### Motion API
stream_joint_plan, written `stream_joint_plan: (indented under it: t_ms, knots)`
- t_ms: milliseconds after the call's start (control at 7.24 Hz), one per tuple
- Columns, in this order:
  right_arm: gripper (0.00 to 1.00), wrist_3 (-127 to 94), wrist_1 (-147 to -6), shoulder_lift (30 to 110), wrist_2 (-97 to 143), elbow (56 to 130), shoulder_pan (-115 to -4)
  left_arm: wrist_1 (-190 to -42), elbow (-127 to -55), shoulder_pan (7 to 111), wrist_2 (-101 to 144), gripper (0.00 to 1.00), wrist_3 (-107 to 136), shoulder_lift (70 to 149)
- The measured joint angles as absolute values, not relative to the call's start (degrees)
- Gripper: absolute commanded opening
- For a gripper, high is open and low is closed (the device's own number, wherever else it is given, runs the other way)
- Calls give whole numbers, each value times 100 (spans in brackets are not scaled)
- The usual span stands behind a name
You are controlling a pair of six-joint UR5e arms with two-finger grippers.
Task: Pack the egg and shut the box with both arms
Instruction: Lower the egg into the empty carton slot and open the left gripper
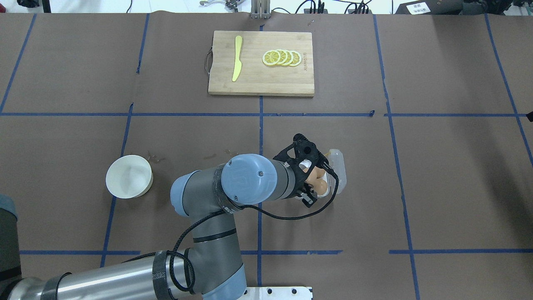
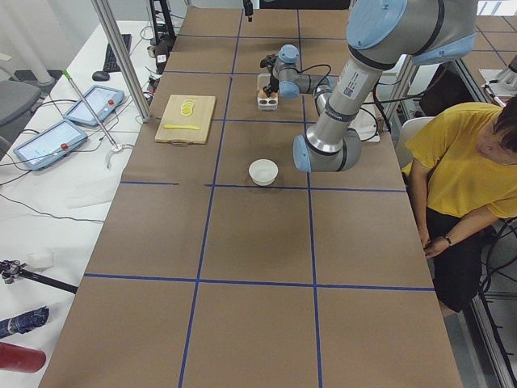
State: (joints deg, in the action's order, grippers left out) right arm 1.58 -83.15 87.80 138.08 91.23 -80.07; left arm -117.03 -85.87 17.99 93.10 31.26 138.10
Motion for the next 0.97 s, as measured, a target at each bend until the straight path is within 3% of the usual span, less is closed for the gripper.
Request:
stream_joint_plan:
  t_ms: [138,967]
  knots:
    - [100,158,-8315,8780,13808,9119,-8007,-11696,-8587,1782,9241,99,3117,13811]
    - [100,158,-8314,8780,13806,9114,-8007,-11641,-8648,1777,9185,100,3123,13788]
